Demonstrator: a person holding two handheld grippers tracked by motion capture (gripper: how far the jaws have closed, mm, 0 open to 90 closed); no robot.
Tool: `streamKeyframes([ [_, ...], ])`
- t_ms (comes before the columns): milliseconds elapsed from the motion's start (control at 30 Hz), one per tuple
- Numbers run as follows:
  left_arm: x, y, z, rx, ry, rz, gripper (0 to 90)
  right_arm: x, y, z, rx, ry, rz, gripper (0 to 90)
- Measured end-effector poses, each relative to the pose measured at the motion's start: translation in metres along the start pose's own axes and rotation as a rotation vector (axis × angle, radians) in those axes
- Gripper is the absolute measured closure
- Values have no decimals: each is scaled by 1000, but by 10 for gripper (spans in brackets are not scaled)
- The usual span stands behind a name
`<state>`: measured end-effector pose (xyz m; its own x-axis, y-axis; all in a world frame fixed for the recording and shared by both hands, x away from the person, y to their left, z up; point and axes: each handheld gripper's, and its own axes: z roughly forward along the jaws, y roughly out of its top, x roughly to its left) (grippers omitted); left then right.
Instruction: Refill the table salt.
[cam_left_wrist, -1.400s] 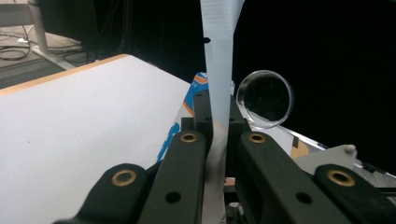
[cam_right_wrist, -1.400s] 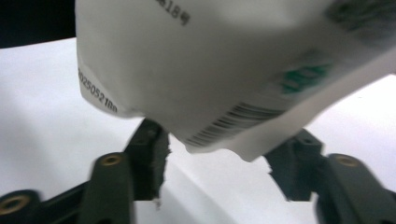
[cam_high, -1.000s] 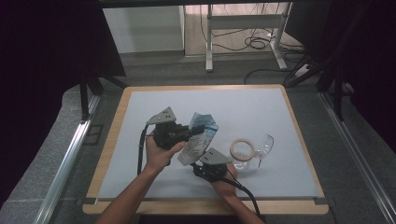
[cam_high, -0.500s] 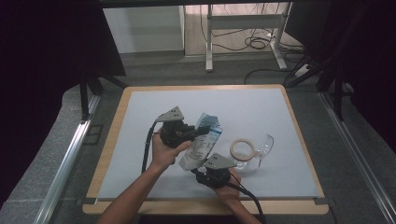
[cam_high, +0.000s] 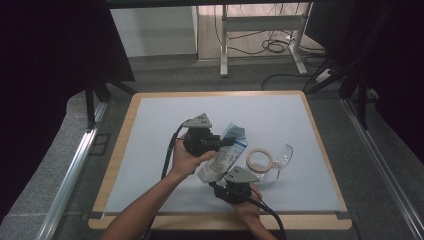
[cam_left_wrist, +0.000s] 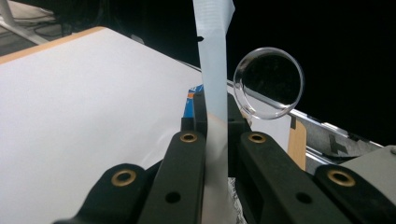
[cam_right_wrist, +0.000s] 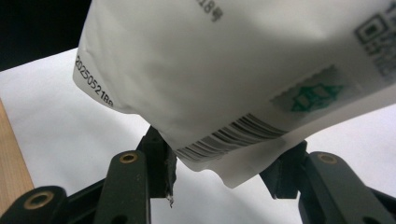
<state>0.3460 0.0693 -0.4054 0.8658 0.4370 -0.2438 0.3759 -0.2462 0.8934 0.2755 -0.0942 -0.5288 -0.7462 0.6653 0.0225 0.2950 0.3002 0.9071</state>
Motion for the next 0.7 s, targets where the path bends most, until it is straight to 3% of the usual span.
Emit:
streamKeyframes([
  [300,3,3,13,34,-32,-7,900,1,-2,-4,-7,-20,12,512],
  [700,5,9,25,49,-45,0,900,-3,-3,-7,-11,-38,47,511],
])
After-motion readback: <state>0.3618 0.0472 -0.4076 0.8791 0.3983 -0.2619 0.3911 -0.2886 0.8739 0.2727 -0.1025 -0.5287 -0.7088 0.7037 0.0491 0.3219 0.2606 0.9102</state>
